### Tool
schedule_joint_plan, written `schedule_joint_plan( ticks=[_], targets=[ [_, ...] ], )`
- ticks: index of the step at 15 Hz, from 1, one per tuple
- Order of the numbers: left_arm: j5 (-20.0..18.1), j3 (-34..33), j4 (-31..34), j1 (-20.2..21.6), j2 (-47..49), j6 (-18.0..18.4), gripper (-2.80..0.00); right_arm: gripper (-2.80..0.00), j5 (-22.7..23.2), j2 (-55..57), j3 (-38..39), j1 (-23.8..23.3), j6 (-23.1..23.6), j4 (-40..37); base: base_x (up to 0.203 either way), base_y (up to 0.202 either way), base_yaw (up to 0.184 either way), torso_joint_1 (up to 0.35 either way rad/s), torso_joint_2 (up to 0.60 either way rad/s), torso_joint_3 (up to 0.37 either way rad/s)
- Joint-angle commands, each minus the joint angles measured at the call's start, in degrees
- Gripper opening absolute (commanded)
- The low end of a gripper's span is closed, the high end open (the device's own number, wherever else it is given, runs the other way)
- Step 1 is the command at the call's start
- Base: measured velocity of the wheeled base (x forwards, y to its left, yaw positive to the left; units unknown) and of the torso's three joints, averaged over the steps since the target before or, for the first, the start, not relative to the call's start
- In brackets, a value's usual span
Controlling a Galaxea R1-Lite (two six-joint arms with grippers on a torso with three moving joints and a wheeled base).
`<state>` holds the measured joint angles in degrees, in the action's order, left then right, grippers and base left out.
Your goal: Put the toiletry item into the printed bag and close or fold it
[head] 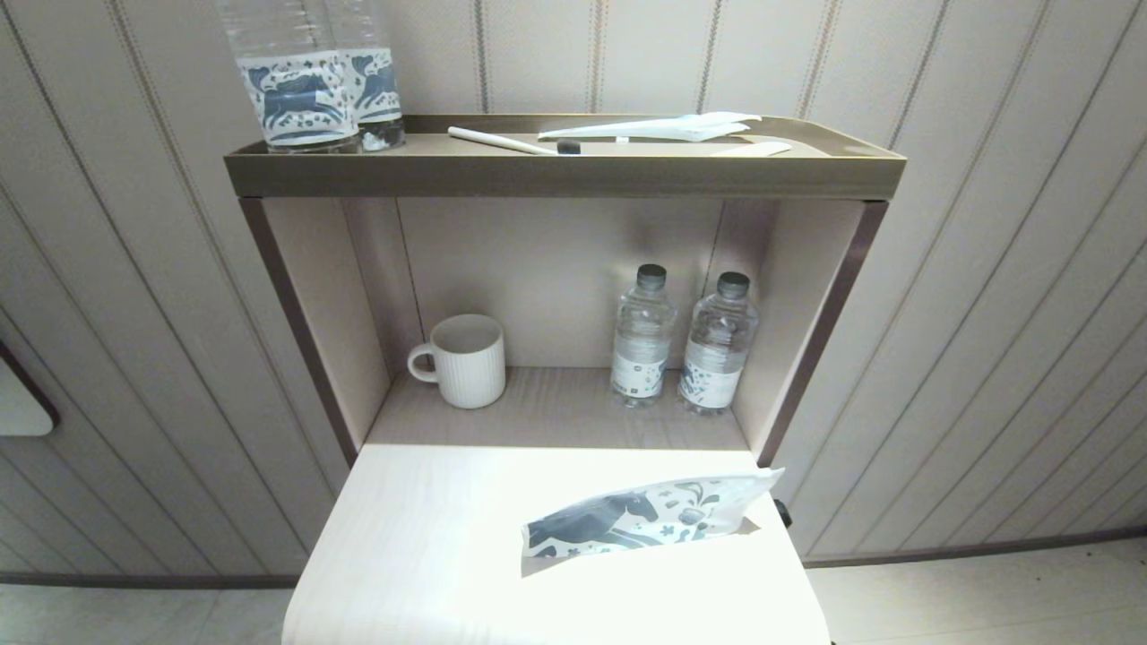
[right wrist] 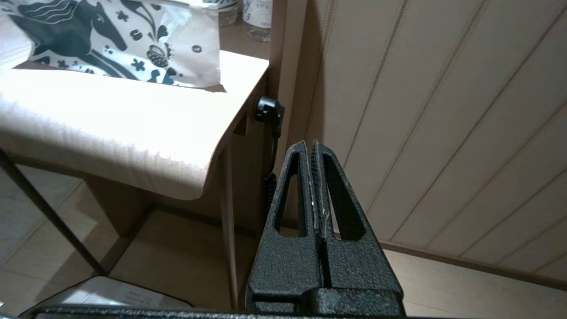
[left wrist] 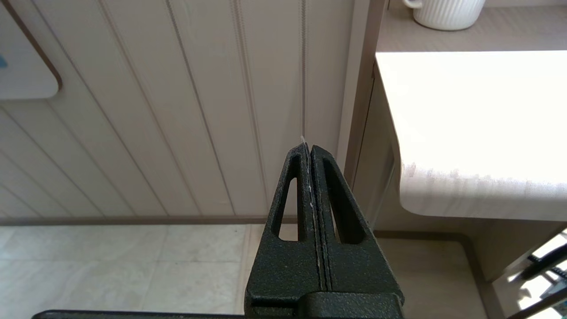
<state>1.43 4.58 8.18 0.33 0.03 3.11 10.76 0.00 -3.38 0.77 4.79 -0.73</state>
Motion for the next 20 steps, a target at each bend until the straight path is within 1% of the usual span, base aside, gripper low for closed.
schedule_joint_plan(
  ticks=[1, 2, 3, 4, 5, 6, 7, 8, 9, 10, 12, 13, 14, 15, 16, 20],
  targets=[
    [0.0, -0.2, 0.0, 0.0, 0.0, 0.0, -2.8, -2.8, -0.7, 0.1, 0.1, 0.0, -0.1, -0.1, 0.0, 0.0, 0.0, 0.0, 0.0, 0.0],
    [-0.4, -0.7, 0.1, 0.0, 0.0, 0.3, -2.8, -2.8, -0.7, 0.1, 0.1, 0.0, -0.6, -0.1, 0.0, 0.0, 0.0, 0.0, 0.0, 0.0],
    [-1.8, -1.8, -0.2, 0.0, 0.0, 2.0, -2.8, -2.8, -0.7, 0.1, 0.1, 0.0, -2.6, -0.3, 0.0, 0.0, 0.0, 0.0, 0.0, 0.0],
    [-3.2, -1.7, -0.3, -0.1, 0.0, 3.9, -2.8, -2.8, -0.8, 0.1, 0.0, 0.0, -6.6, -0.4, 0.0, 0.0, 0.0, 0.0, 0.0, 0.0],
    [-3.6, -1.7, -0.5, -0.1, 0.0, 4.4, -2.8, -2.8, -1.0, 0.1, 0.0, 0.0, -11.2, -0.4, 0.0, 0.0, 0.0, 0.0, 0.0, 0.0],
    [-3.5, -1.7, -0.5, -0.1, 0.0, 3.5, -2.8, -2.8, -2.4, 0.2, 0.0, 0.0, -12.8, -0.4, 0.0, 0.0, 0.0, 0.0, 0.0, 0.0],
    [-3.0, -1.8, -0.5, -0.1, 0.0, 1.6, -2.8, -2.8, -4.2, 0.1, -0.1, 0.0, -10.4, -0.3, 0.0, 0.0, 0.0, 0.0, 0.0, 0.0],
    [-2.2, -1.8, -0.6, -0.2, 0.0, 0.9, -2.8, -2.8, -6.6, 0.1, 0.8, 0.0, -7.0, 0.1, 0.0, 0.0, 0.0, 0.0, 0.0, 0.0],
    [-1.5, -1.9, -0.9, -0.1, 0.0, 0.4, -2.8, -2.8, -10.3, 0.1, 2.9, 0.0, -2.7, 0.3, 0.0, 0.0, 0.0, 0.0, 0.0, 0.0],
    [-1.5, -1.9, -1.2, -0.1, 0.0, 0.3, -2.8, -2.8, -10.2, 0.1, 3.3, 0.0, -2.1, 0.6, 0.0, 0.0, 0.0, 0.0, 0.0, 0.0],
    [-1.8, -1.9, -1.2, -0.1, 0.0, 0.9, -2.8, -2.8, -10.2, 0.3, 3.4, -0.1, -4.0, 0.6, 0.0, 0.0, 0.0, 0.0, 0.0, 0.0],
    [-1.6, -1.9, -1.3, -0.2, 0.0, 0.3, -2.8, -2.8, -10.6, 0.2, 3.4, -0.1, -4.3, 0.6, 0.0, 0.0, 0.0, 0.0, 0.0, 0.0],
    [-1.5, -1.8, -1.4, -0.2, 0.0, -1.2, -2.8, -2.8, -10.6, 0.2, 3.4, -0.1, -4.4, 0.6, 0.0, 0.0, 0.0, 0.0, 0.0, 0.0],
    [-1.2, -1.8, -1.4, -0.2, 0.0, -3.8, -2.8, -2.8, -10.8, 0.2, 3.4, -0.1, -4.6, 0.6, 0.0, 0.0, 0.0, 0.0, 0.0, 0.0],
    [-1.0, -1.8, -1.4, -0.2, 0.0, -4.3, -2.8, -2.8, -10.9, 0.2, 3.4, -0.1, -4.7, 0.6, 0.0, 0.0, 0.0, 0.0, 0.0, 0.0],
    [-0.8, -1.9, -1.4, -0.2, 0.0, -4.4, -2.8, -2.8, -11.0, 0.2, 3.4, -0.1, -4.8, 0.7, 0.0, 0.0, 0.0, 0.0, 0.0, 0.0]
  ],
)
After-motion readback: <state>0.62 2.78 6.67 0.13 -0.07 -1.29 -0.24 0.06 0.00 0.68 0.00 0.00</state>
